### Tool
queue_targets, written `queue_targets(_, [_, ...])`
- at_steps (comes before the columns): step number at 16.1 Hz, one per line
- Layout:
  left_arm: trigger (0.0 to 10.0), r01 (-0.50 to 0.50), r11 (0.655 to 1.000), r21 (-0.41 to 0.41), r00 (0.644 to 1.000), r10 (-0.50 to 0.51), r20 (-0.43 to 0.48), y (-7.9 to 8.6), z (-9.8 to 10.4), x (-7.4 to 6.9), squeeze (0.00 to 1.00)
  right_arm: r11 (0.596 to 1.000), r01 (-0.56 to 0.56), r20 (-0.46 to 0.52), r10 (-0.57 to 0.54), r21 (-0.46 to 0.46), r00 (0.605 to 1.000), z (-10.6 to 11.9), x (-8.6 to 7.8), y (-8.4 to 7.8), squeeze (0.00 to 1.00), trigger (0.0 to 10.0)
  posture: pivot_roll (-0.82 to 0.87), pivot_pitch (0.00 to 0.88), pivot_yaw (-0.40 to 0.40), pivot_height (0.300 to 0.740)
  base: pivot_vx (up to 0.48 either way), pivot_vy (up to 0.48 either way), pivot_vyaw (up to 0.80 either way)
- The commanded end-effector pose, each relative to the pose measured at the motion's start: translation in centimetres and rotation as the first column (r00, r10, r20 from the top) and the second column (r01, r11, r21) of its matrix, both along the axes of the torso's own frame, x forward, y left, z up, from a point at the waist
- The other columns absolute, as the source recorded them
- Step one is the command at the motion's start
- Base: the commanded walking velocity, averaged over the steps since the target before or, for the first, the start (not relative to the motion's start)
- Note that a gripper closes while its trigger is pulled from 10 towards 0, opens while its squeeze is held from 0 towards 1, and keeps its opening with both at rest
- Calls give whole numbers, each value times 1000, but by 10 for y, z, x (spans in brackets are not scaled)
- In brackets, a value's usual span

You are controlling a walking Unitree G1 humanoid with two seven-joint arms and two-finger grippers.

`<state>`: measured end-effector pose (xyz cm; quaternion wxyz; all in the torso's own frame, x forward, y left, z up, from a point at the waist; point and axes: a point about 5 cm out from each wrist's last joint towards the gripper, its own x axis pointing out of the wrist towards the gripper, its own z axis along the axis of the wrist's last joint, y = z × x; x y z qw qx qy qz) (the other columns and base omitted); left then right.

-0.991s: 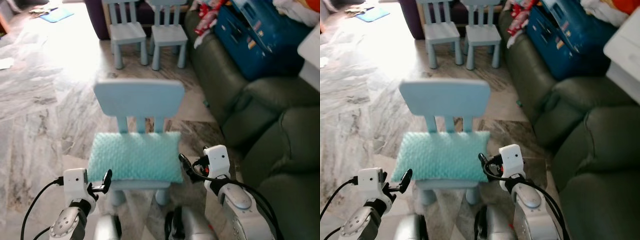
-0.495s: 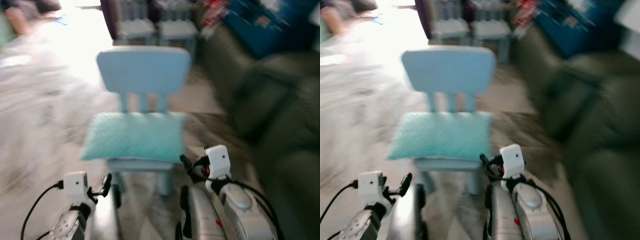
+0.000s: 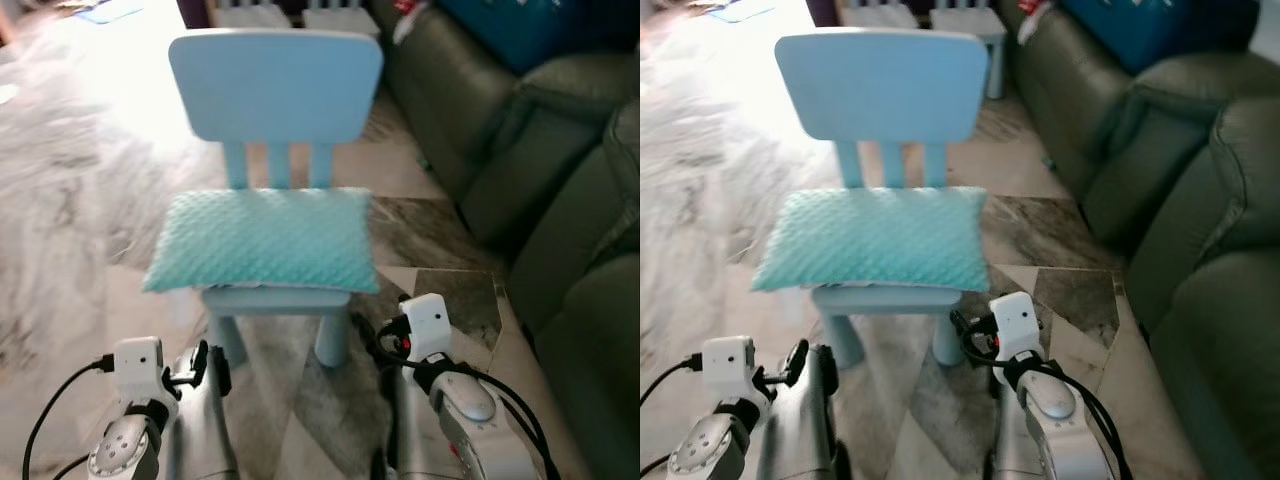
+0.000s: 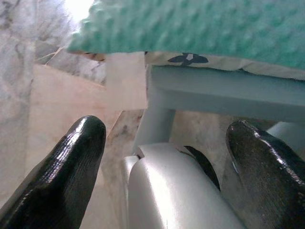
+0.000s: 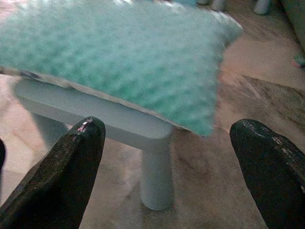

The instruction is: Move the pillow to the sofa

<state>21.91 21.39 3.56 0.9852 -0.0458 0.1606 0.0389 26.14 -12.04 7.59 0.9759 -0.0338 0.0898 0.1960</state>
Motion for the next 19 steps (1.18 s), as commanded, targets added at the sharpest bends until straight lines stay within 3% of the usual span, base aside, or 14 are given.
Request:
queue_targets(1, [10000, -8, 1000, 13, 1000, 9, -10, 1, -2, -3, 0, 1000, 4, -6, -4, -4, 1000, -2, 0, -2, 0, 10000, -99, 202, -39, 382, 0, 0, 0])
queue_targets(6, [10000, -71, 993, 95, 995, 64, 78, 16, 15, 12, 0, 1000, -11, 31, 11, -10, 999, 4, 5, 0, 0, 10000, -98, 202, -43, 317, 0, 0, 0])
queue_targets(10, [10000, -173, 953, 247, 954, 100, 283, 36, 61, 31, 0, 1000, -24, 74, 23, 16, 997, 13, 8, -2, 0, 10000, -96, 200, -46, 308, 0, 0, 0])
queue_targets(12, [10000, -221, 935, 278, 927, 113, 358, 38, 81, 34, 0, 999, -35, 104, 33, 16, 994, 19, 8, -4, 0, 10000, -93, 199, -47, 308, 0, 0, 0])
queue_targets(17, [10000, -313, 908, 278, 861, 148, 486, 37, 121, 32, 0, 999, -46, 260, 42, 8, 965, 56, 14, -6, 0, 10000, -85, 205, -53, 308, 0, 0, 0])
queue_targets(18, [10000, -292, 926, 238, 837, 127, 533, 37, 135, 35, 0, 998, -52, 293, 38, 40, 955, 69, 20, -3, 0, 10000, -80, 211, -54, 308, 0, 0, 0])
queue_targets(19, [10000, -304, 922, 241, 834, 135, 536, 40, 139, 36, 0, 996, -69, 304, 49, 56, 951, 75, 24, 1, 0, 10000, -81, 212, -55, 308, 0, 0, 0])
